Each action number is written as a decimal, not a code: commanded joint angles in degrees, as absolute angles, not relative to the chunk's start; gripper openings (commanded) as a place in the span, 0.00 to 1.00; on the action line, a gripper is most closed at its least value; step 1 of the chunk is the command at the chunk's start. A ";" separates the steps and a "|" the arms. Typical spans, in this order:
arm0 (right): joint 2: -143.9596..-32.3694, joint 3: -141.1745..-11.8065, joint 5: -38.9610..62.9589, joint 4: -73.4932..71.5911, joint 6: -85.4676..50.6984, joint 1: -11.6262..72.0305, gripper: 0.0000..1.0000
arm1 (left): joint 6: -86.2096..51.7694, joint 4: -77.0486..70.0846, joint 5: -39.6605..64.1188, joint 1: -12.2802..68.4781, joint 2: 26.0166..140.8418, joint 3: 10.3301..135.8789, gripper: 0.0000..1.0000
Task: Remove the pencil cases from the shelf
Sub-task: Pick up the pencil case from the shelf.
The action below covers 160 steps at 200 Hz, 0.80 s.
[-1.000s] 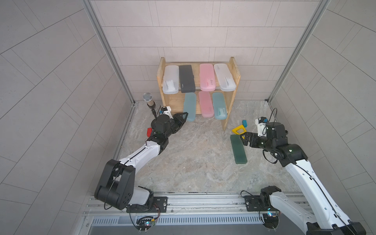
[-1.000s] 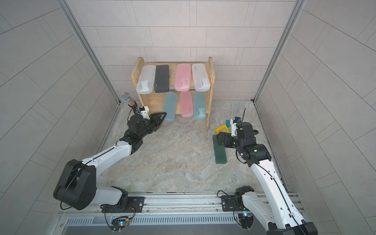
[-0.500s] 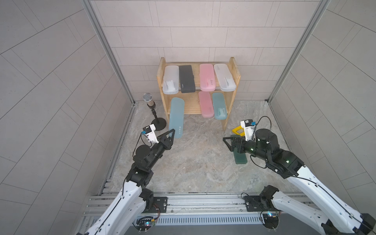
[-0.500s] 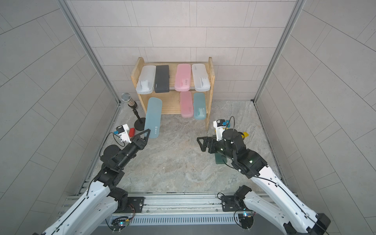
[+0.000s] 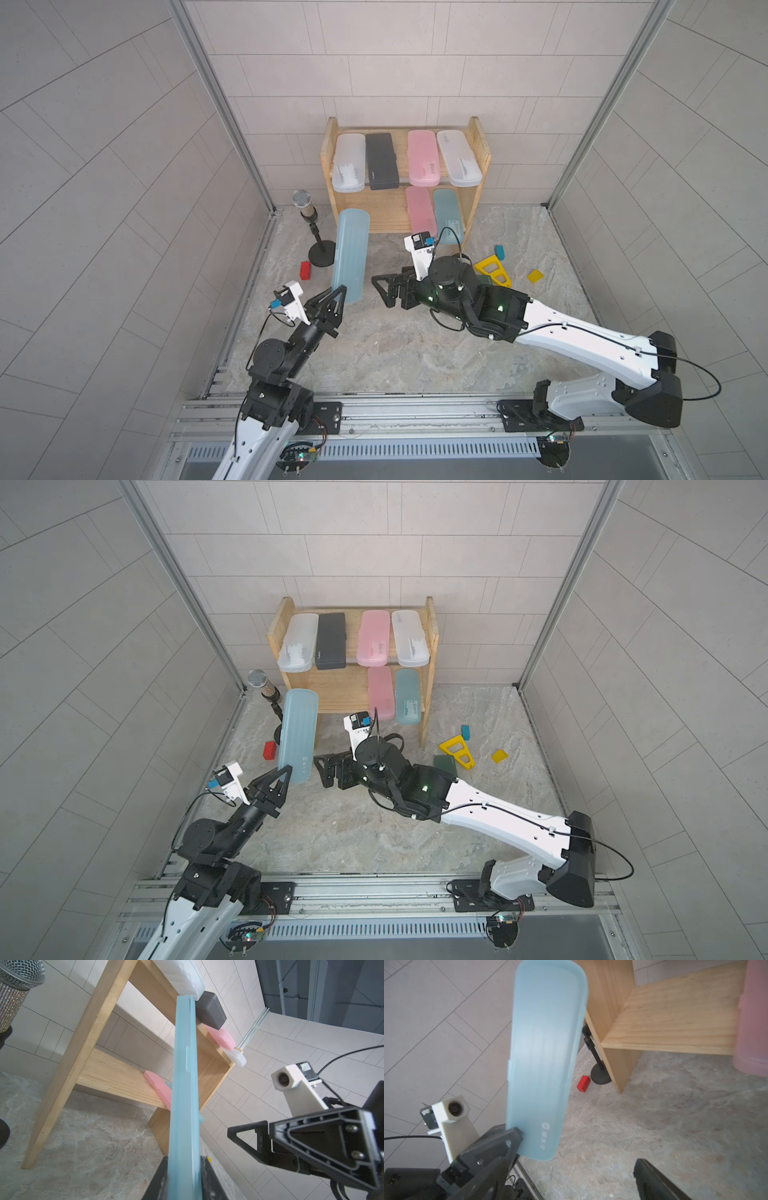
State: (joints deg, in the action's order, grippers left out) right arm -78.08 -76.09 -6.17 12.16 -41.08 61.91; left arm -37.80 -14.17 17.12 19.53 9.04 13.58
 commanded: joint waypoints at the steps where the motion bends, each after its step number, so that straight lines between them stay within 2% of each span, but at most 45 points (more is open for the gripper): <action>1: -80.91 -80.03 -10.24 11.04 -39.92 63.00 1.00 | -35.20 -15.73 18.90 19.87 7.94 13.46 0.00; 80: -92.58 -91.30 -9.46 12.64 -39.81 63.62 1.00 | -34.02 -13.92 18.82 19.86 2.17 12.00 0.00; 160: -97.98 -98.29 -8.93 14.48 -40.34 64.34 1.00 | -31.37 -11.26 19.08 19.86 0.24 12.13 0.00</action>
State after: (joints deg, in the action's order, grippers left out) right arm -96.62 -95.98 -9.06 13.37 -40.56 64.07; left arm -33.43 -10.39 18.17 19.53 1.08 11.84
